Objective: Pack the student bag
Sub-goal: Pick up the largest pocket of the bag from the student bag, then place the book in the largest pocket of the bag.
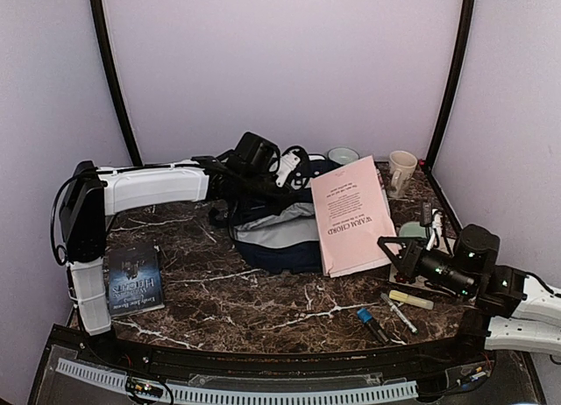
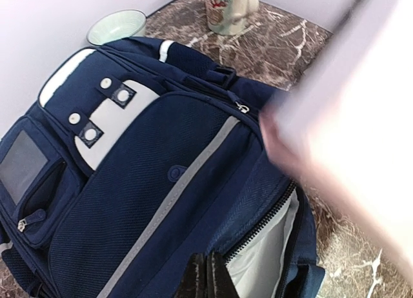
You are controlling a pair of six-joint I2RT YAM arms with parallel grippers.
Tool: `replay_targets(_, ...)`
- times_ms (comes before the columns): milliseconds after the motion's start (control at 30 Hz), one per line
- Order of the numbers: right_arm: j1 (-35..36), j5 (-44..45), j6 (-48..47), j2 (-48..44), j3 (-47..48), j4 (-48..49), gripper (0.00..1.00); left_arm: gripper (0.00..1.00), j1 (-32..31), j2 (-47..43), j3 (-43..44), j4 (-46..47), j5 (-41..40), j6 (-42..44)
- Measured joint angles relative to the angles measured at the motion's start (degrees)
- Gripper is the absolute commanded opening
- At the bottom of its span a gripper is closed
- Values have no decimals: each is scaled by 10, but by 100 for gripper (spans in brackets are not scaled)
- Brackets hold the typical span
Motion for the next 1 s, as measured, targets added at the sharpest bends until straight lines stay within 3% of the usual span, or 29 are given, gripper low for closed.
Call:
replay_targets(433,0,-216,91,29,-30,10,0,0,20,0,32,14,-26,-22)
replay_targets(667,0,-215,137,108,-67,93,0,0,22,0,34,19,-2,-32)
replay_targets(1000,-4,-195,188,341,-44,290,0,0,21,-50,-14,43,46,-41)
